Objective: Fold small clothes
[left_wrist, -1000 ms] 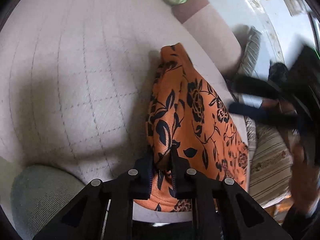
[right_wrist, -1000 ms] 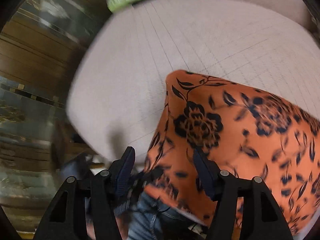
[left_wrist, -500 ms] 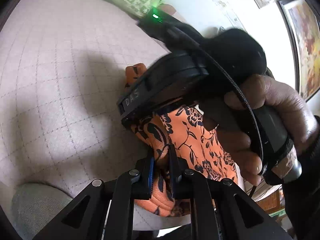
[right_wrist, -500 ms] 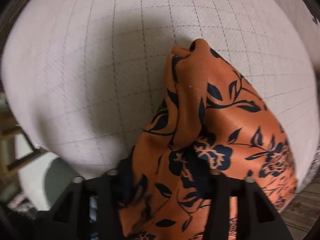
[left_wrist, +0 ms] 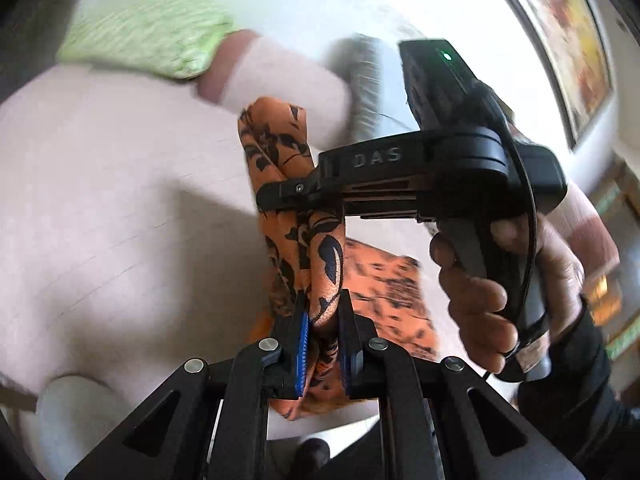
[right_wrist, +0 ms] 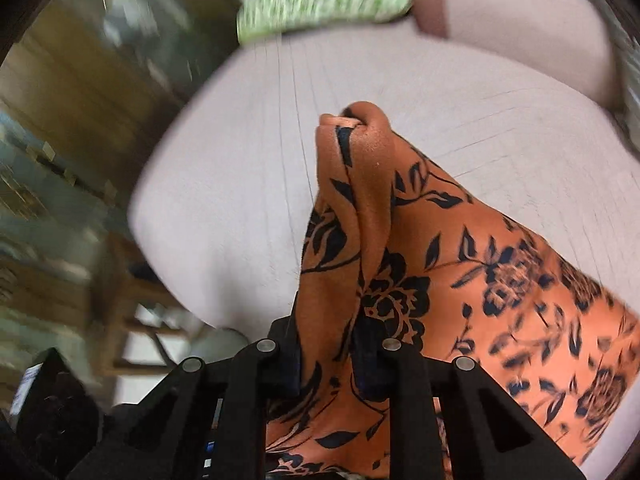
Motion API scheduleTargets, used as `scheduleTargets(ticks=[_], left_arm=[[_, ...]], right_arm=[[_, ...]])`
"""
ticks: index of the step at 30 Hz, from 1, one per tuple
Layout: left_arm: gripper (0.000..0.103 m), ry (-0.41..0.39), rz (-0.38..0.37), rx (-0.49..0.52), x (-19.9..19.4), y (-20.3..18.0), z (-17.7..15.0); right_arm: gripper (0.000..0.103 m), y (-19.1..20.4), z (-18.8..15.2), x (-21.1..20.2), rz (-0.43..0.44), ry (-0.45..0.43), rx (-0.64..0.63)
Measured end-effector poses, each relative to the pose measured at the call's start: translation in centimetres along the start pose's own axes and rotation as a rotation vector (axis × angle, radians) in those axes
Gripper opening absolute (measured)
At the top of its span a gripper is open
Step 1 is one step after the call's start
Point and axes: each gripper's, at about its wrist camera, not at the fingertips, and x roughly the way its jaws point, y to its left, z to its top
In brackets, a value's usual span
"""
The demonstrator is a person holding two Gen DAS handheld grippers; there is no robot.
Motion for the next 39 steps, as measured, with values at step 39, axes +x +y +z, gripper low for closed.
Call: scheduleTargets(ticks=[39], left_arm=[[0.014,0.570,0.014,0.324,32.7,-21.2,-2.5]], right_arm=[[0.022,-38.2,-13.8,-4.6,0.354,-0.278,0.686]])
